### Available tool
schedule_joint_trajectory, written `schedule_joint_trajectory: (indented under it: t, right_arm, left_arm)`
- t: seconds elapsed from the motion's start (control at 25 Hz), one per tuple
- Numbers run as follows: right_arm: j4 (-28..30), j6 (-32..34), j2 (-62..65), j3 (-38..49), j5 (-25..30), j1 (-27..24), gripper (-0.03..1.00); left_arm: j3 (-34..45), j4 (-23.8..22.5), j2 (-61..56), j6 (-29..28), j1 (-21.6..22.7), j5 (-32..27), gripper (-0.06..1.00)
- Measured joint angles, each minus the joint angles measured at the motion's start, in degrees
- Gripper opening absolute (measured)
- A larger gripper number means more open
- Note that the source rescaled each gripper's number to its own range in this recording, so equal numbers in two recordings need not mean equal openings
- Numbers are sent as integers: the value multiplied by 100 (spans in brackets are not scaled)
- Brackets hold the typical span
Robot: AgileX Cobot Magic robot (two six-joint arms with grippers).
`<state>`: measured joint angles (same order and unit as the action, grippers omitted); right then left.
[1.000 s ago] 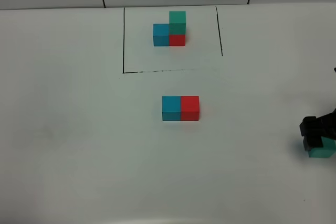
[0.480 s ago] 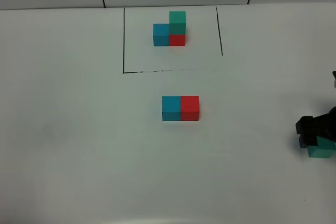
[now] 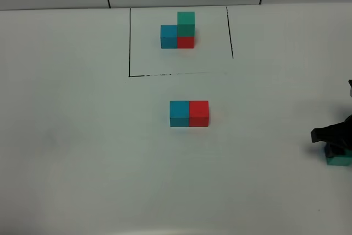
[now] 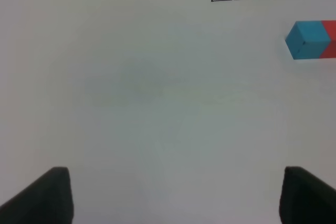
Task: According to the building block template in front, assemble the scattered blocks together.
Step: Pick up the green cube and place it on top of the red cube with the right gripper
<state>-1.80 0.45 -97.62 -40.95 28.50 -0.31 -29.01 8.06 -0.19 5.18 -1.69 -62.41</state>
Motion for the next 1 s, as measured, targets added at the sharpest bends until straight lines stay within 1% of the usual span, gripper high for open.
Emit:
schedule_joint_trajectory:
  t: [0.04,0.12,0.24,0.32,0.4,0.52,0.6,0.68,0.8,0.88,1.0]
  right_arm:
    - [7,-45,13,-29,25,13,2]
    - [139,-161,69,-140,117,118,1]
    - [457,-635,203,-510,486,517,1]
    - [623,-1275,263,-888,842,918,1]
    - [658,-2272,238,-1364,1196,1305,1]
    - [573,-3613,5,-2156,1927,1843,1]
    - [567,-4119,-304,-2711,2394,2185,1]
    - [564,-4415,-638,-3281,2831,2481,1]
    - [564,-4574,-1126,-3980,3340,2880,1]
    - [569,-4638,-1378,-4339,3495,3117,1]
    - [575,-4806,-1593,-4723,3531,3405,1]
  left_arm:
    - [0,0,0,0,0,0,98]
    - [0,0,0,0,0,0,98]
    - [0,0,0,0,0,0,98]
    - [0,0,0,0,0,0,98]
    - [0,0,0,0,0,0,98]
    - [0,0,0,0,0,0,98]
    - [0,0,0,0,0,0,98]
    - [0,0,0,0,0,0,98]
    - [0,0,0,0,0,0,98]
    - [0,0,0,0,0,0,98]
    - [0,0,0,0,0,0,98]
